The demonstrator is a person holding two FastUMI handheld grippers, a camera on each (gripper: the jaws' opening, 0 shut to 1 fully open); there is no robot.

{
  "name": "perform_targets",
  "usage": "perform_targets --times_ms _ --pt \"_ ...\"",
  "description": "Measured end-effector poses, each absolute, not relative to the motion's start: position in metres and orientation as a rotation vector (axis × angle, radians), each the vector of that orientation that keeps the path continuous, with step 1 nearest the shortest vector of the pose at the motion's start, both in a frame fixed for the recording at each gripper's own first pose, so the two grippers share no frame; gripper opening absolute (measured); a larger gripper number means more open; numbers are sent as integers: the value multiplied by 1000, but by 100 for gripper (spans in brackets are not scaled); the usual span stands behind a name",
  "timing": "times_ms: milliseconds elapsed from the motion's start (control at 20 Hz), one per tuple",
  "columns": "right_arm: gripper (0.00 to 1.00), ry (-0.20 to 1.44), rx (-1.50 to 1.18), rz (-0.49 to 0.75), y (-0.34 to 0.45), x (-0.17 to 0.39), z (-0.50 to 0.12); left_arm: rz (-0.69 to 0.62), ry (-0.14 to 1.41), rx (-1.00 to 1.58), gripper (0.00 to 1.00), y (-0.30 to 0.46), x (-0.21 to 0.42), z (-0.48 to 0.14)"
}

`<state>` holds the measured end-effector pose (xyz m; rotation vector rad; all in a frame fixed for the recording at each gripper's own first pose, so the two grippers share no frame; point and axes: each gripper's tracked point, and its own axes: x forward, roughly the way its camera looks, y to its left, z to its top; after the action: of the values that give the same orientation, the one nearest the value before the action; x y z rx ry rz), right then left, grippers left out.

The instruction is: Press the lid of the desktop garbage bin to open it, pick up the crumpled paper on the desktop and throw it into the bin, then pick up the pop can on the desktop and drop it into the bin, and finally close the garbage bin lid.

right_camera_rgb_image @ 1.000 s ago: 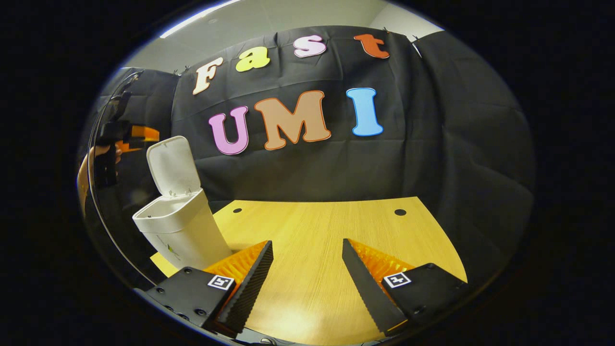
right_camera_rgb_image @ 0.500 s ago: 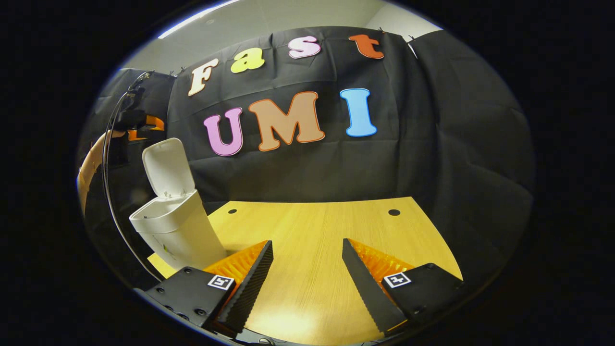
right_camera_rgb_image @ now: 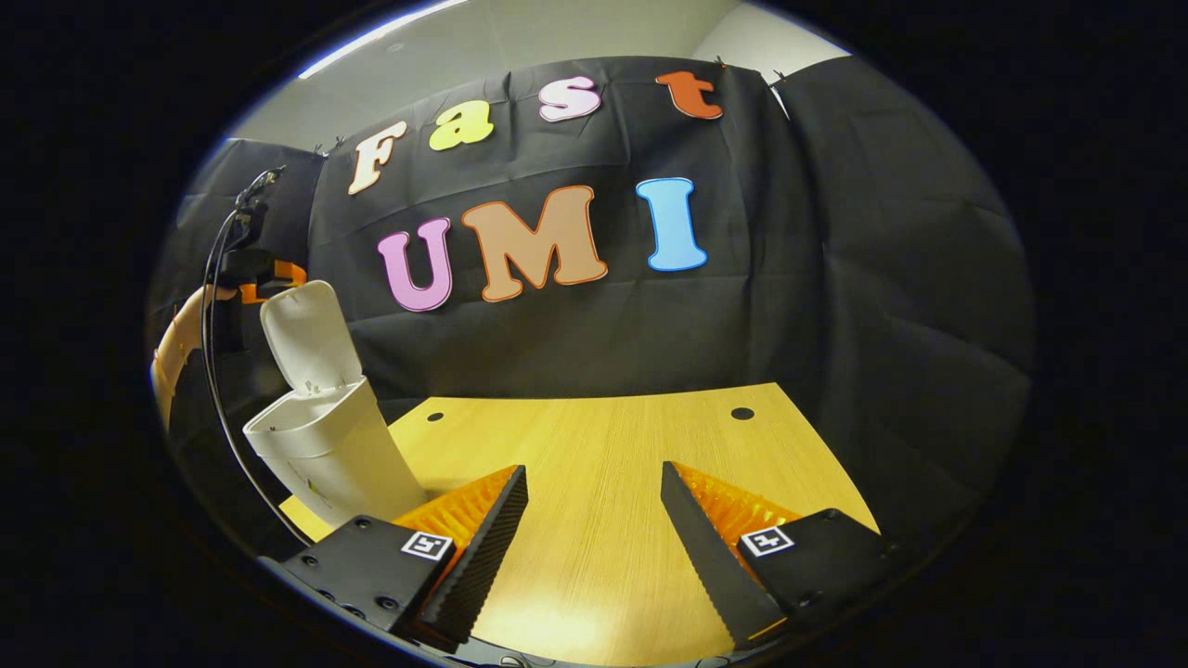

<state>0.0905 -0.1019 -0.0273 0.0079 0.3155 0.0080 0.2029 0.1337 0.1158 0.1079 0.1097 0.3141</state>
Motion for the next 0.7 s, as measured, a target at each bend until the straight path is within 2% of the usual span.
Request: perform_targets --times_ms 50,450,700 --pt "96 323 7 10 -101 90 -29 309 104 105 89 131 197 114" --pt "97 327 8 34 -84 90 -34 293 13 172 92 100 128 84" --pt "97 339 -11 49 -72 90 -41 236 52 190 91 77 104 34"
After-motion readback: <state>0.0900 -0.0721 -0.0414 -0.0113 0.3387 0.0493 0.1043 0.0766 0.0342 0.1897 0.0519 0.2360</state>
